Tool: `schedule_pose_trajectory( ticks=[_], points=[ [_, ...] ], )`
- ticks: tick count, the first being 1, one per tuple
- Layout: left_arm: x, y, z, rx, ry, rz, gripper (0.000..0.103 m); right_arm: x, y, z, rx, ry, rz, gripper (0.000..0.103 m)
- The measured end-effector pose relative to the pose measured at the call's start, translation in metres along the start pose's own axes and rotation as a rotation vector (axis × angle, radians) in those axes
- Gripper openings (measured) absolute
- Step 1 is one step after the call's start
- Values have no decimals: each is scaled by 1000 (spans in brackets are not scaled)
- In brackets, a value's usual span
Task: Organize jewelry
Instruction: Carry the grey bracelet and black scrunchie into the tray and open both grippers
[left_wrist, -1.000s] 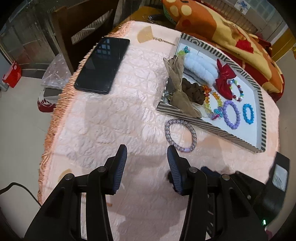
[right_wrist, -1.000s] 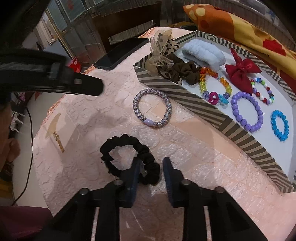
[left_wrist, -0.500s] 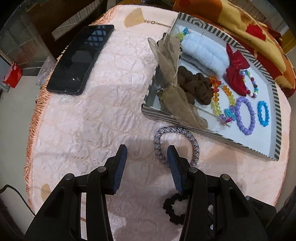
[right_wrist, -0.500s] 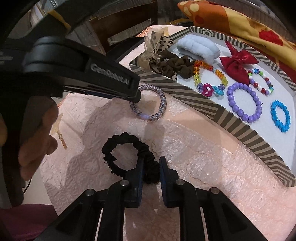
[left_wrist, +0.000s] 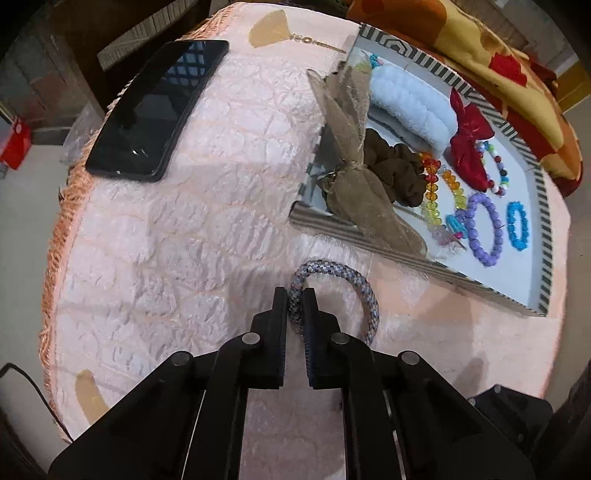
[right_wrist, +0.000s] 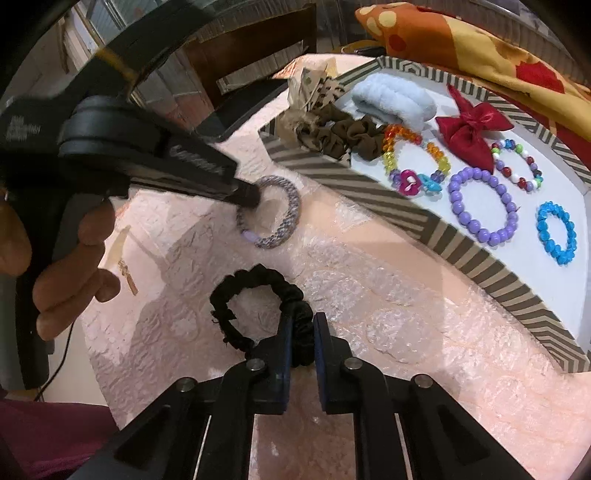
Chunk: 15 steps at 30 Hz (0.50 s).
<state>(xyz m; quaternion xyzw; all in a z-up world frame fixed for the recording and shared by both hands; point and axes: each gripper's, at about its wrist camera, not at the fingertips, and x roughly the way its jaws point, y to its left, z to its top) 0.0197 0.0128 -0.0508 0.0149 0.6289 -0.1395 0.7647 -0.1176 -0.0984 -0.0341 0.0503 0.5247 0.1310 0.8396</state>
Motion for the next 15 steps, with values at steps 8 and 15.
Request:
schedule_pose_trajectory(
  ticks=[8,15],
  points=[
    [-34,-2,-12,66,-54,2,6,-31,-12,3,20,-49,-10,10],
    [-59,-12,-16,99,-108,15,6,-58,-9,10,20,-99,-33,10]
  ],
)
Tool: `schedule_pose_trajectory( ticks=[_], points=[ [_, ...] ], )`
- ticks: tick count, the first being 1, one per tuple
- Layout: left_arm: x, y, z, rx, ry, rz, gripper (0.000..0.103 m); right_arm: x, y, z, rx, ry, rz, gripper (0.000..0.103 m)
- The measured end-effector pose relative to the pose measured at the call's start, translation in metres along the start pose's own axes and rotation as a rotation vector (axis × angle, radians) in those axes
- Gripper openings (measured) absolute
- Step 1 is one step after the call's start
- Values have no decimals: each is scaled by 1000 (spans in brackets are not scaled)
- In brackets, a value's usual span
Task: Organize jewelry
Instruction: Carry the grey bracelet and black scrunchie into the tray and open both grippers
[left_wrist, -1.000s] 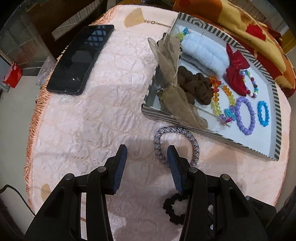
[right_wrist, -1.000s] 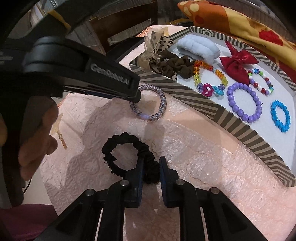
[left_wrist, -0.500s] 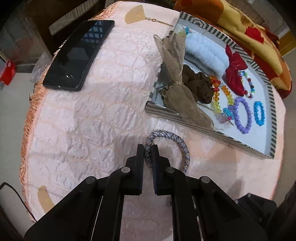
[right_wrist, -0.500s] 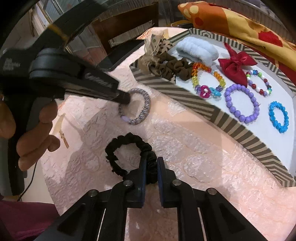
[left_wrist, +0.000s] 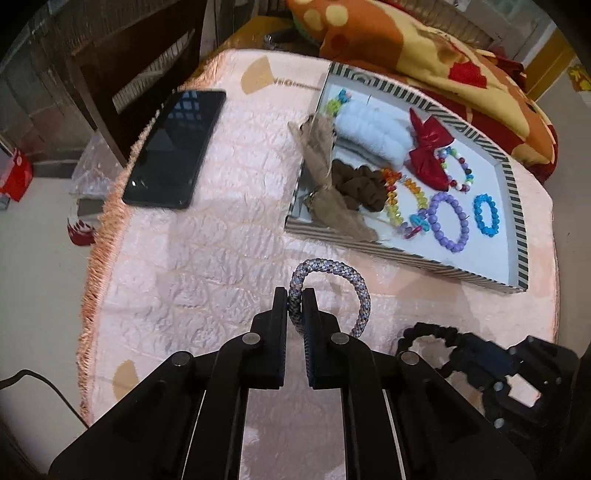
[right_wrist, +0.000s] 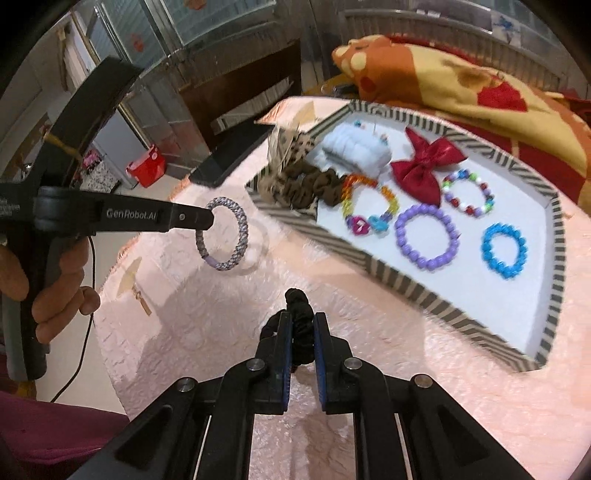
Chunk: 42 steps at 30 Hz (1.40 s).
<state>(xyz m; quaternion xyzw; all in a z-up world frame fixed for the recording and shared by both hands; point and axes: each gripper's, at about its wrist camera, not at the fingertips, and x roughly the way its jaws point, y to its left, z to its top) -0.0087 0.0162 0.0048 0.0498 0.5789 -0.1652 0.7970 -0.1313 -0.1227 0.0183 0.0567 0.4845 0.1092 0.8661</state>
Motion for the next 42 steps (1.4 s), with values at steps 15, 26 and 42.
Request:
schedule_pose_trajectory(
  ticks=[15,26,42],
  points=[
    [-36,-44,9,101,-103,10,6,-60,-43,0,69,-99,-106,10],
    [-34,-95,23,169,-89,-68,6,-87,-97,-1,154,-122,-197,10],
    [34,-166,66,169,60,-172,6,-28,-160,9,245,14,-204,10]
  ],
)
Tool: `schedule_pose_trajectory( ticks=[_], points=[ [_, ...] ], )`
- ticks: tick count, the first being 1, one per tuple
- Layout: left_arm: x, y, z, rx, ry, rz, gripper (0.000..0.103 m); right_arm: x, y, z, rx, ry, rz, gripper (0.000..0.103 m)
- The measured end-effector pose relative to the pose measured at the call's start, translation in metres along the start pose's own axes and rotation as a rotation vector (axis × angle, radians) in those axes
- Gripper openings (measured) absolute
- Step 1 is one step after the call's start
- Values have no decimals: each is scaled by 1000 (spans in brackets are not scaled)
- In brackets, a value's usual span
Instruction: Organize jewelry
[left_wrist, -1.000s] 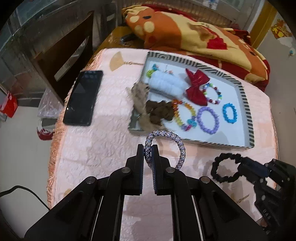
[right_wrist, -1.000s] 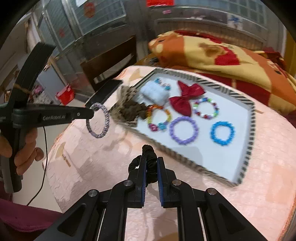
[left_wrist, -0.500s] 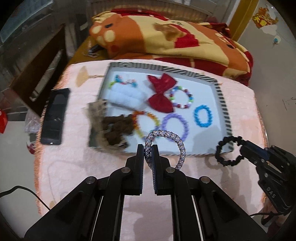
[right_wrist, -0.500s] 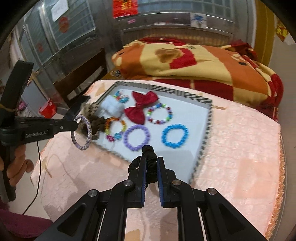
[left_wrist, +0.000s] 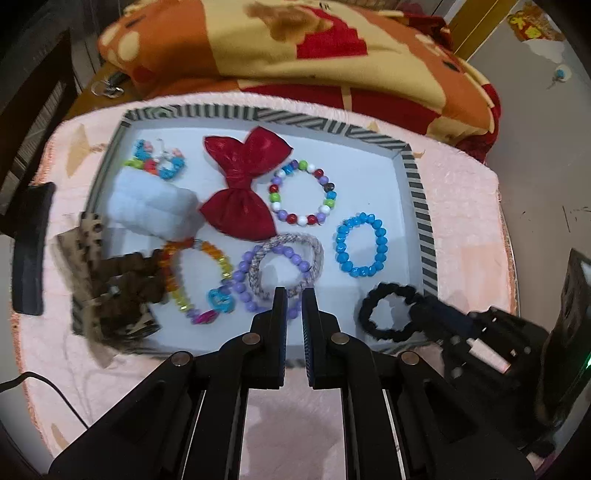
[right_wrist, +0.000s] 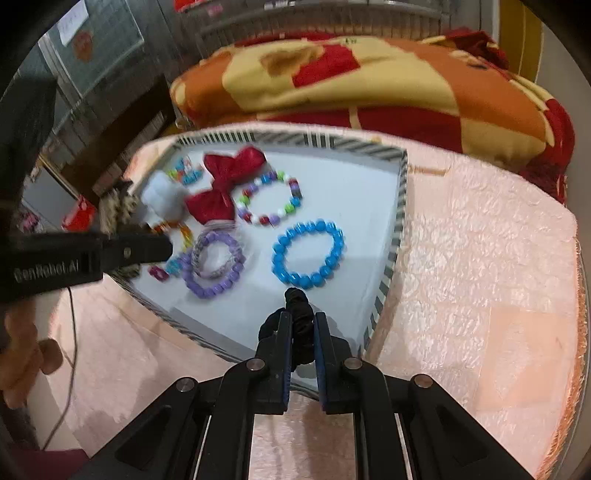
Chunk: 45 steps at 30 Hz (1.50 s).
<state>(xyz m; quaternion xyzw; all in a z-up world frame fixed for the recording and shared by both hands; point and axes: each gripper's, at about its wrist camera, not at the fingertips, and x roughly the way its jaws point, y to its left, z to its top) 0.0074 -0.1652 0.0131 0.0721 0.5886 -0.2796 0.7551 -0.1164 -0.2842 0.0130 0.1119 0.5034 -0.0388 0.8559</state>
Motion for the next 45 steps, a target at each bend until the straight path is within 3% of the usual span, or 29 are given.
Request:
schedule_pose_trajectory(
  ticks=[8,9,12,17,25,35,39,45],
  points=[
    [18,-3,17,2,18,28,6,13,-7,2,2,27,-7,11],
    [19,-3,17,4,19,41,6,11,-9,3,11,24,-1,15],
    [22,-1,15,5,19,63,7,6,-11,3,32,3,19,38],
    [27,-4,10,30,18,118,12,-1,-9,3,36,-15,16,38],
    [16,1,-3,57,-16,168,35,-18,-16,0,124,-76,-5,39],
    [-20,16,-29,21,-89,207,39,-36,8,-4,171,-135,-20,46],
    [-37,20,-38,21,-136,233,44,-43,24,-8,162,-162,-26,62],
    [-60,29,-53,13,-182,253,44,-52,40,-11,166,-174,-23,62]
  ],
)
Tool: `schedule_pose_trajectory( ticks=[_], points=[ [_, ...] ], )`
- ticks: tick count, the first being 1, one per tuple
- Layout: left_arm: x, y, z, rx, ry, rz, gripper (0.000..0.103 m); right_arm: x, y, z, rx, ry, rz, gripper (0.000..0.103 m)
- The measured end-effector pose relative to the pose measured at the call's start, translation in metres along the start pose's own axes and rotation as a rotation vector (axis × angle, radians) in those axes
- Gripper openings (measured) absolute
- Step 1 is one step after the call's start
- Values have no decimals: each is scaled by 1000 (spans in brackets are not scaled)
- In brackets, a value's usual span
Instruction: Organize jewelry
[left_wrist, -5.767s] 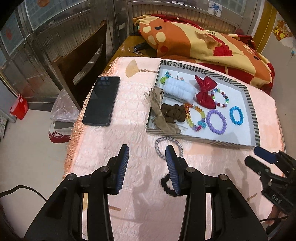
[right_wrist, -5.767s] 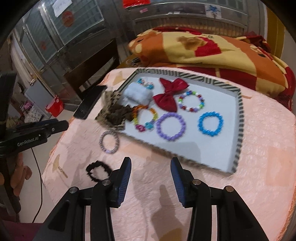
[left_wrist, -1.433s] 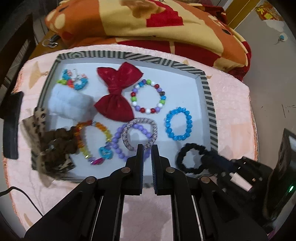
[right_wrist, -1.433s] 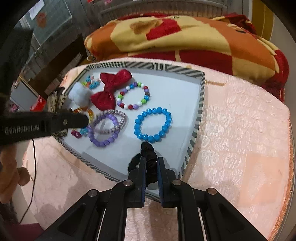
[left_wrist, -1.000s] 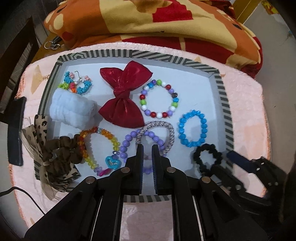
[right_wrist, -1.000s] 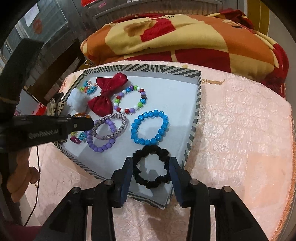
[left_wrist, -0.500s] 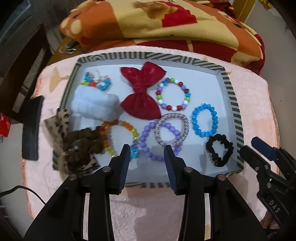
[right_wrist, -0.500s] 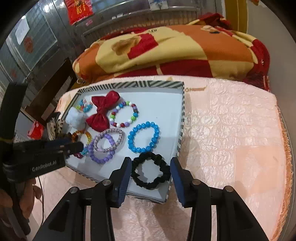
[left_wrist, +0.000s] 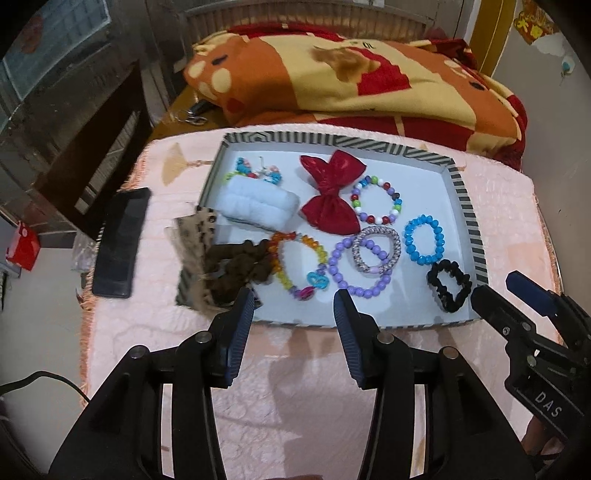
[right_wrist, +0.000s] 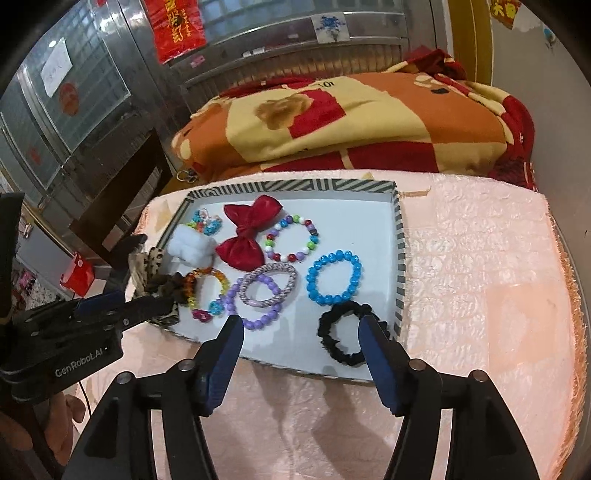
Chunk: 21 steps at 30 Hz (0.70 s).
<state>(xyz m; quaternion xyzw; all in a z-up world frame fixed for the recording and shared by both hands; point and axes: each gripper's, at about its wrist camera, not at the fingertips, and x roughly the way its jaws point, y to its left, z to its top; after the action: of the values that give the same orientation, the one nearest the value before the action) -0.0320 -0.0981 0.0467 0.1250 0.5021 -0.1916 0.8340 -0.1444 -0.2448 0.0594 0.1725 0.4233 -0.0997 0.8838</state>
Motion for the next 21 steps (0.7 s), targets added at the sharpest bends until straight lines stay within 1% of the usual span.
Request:
schedule_pose_trajectory(
  ticks=[3,7,14,21],
  points=[
    [-11,8,-5,-13,-24,9,44,-6,9,-2,-14,-10,-4,63],
    [-23,16,-9,-32,-47,10,44,-12,18,-5,-25,-27,-10,71],
    [-40,22,-15,-35,-92,33,44,-20,29,-12,-39,-38,-11,71],
    [-47,26,-20,-35,-111,40,44,-27,35,-15,-43,-49,-18,71]
  ],
)
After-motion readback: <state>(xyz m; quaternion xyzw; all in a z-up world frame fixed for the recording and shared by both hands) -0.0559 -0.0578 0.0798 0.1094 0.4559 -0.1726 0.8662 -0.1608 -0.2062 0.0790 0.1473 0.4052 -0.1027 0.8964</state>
